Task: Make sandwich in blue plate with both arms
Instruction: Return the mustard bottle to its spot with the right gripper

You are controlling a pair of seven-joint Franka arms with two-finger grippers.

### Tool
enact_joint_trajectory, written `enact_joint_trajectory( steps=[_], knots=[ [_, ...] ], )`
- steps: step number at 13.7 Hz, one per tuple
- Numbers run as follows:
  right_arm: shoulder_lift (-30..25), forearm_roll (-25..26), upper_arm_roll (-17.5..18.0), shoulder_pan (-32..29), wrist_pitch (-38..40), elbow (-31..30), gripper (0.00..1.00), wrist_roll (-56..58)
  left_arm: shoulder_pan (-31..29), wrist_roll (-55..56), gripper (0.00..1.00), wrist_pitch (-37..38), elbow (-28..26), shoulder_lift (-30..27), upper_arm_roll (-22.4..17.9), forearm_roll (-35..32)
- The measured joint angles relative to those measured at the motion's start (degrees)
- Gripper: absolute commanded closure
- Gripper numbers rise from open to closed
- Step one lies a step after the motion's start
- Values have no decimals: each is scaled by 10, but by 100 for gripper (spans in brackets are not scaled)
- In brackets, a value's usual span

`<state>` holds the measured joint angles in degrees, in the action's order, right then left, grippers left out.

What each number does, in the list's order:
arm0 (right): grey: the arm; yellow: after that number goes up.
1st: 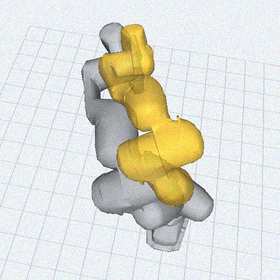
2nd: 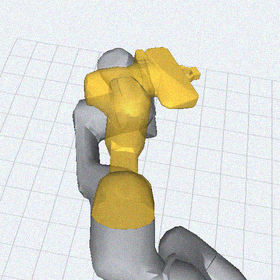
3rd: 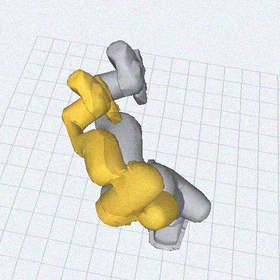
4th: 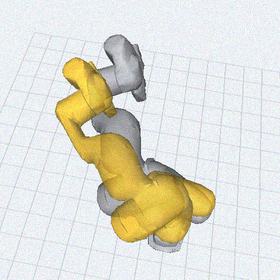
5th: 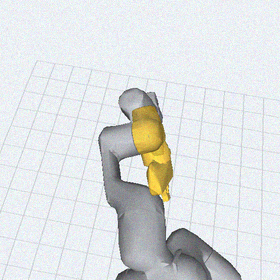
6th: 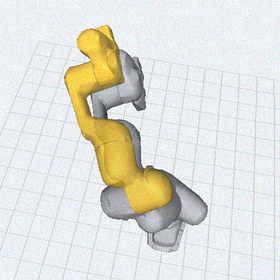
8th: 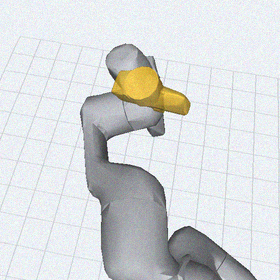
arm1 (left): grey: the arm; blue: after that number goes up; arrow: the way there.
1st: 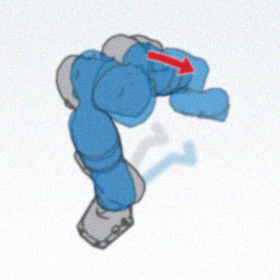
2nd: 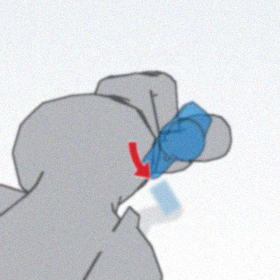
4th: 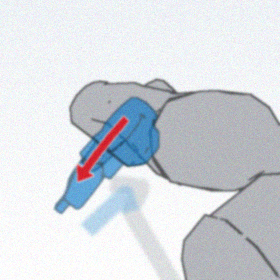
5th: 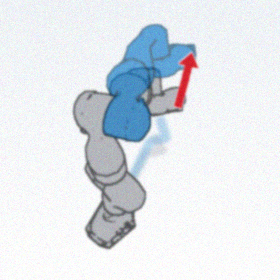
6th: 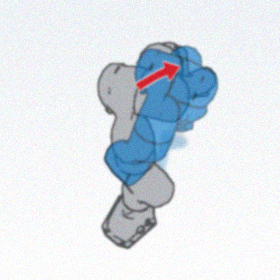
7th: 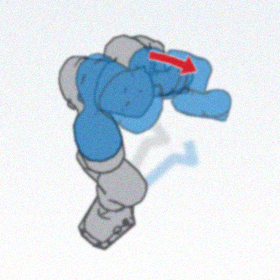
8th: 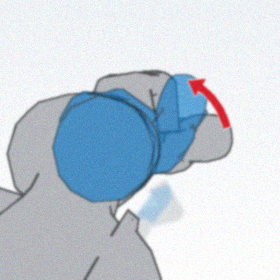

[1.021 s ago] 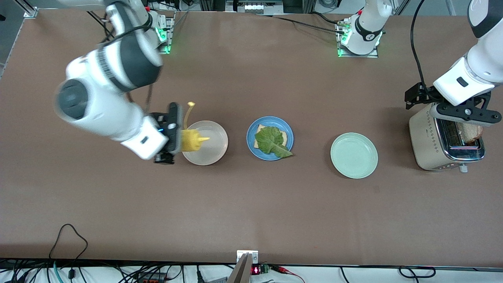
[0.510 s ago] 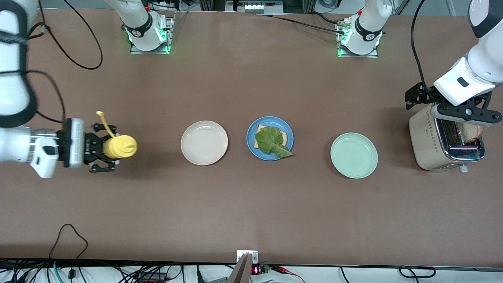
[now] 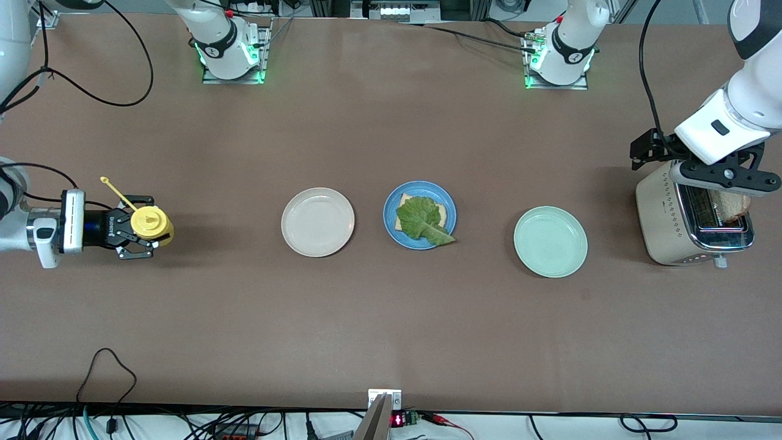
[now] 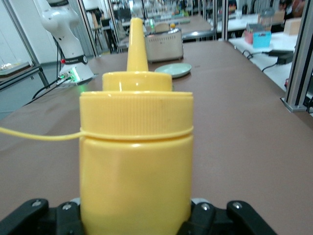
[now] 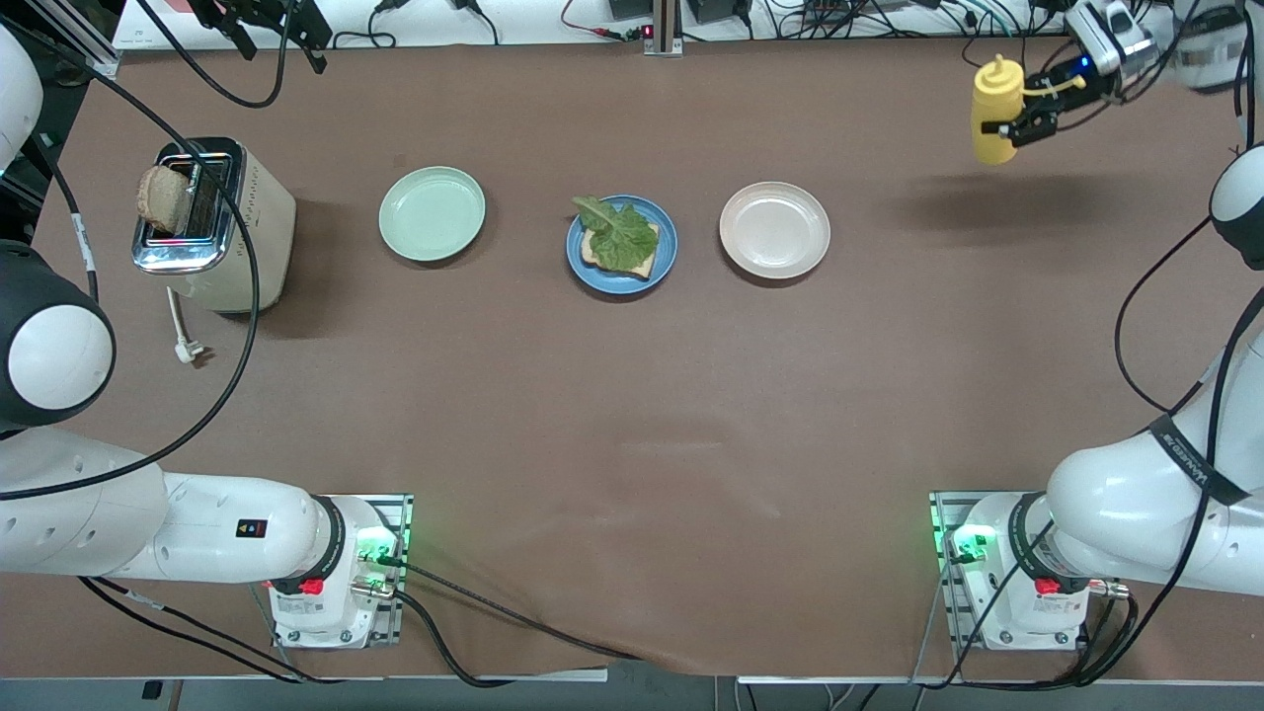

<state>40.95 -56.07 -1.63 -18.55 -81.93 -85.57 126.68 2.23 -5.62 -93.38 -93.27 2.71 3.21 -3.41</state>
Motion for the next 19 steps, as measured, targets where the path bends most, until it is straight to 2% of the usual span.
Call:
enact_joint_trajectory(
  steps=[5,9,11,12,14,15,17,19],
  knots=[
    [95,-37,1,-44,28,-1,60,114,0,0,0,0,0,0,0,0],
    [133,-47,1,-61,43,0,60,158,0,0,0,0,0,0,0,0],
    [144,-53,1,-71,50,0,55,164,0,0,0,0,0,0,0,0],
    [150,-55,1,-76,53,0,51,165,0,0,0,0,0,0,0,0],
    [160,-60,2,-85,61,0,36,169,0,0,0,0,0,0,0,0],
    [161,-60,2,-87,63,1,31,170,0,0,0,0,0,0,0,0],
    [161,-60,1,-91,63,5,0,170,0,0,0,0,0,0,0,0],
    [160,-56,-1,-93,64,13,0,170,0,0,0,0,0,0,0,0]
  ],
)
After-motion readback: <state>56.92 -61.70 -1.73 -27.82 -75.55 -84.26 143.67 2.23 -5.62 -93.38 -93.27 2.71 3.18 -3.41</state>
